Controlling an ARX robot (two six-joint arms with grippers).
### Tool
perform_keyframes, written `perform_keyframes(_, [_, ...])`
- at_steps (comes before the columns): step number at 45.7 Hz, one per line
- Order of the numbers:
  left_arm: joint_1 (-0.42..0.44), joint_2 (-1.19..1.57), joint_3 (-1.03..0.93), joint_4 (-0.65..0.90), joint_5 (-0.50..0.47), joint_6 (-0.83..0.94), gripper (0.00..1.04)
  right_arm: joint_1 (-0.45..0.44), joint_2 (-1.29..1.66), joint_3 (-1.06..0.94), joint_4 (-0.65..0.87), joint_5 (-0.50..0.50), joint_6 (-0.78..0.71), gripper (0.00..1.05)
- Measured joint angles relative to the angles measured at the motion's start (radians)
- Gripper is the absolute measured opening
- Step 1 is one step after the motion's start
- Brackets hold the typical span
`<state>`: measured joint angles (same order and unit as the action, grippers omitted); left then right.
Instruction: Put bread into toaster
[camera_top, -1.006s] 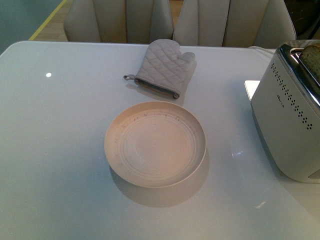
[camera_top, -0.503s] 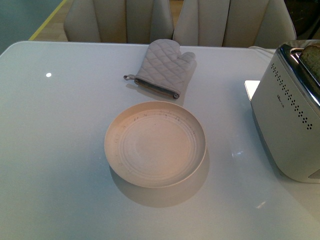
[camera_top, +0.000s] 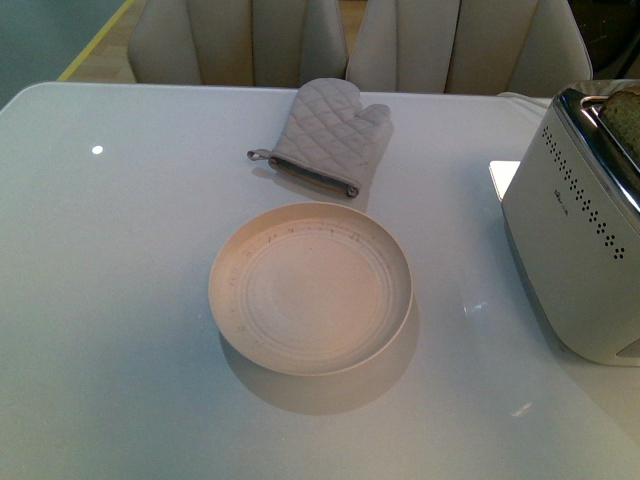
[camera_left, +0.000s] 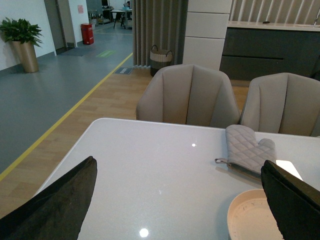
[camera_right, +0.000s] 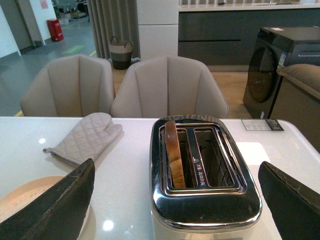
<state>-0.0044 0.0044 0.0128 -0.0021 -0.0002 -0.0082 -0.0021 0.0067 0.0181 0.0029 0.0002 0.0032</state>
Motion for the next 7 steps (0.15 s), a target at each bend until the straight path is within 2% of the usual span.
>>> perform_keyframes(7, [0.0,0.0,0.0,0.0,0.0,0.0,0.98,0.0,0.0,0.0,0.0,0.0,0.0,0.96])
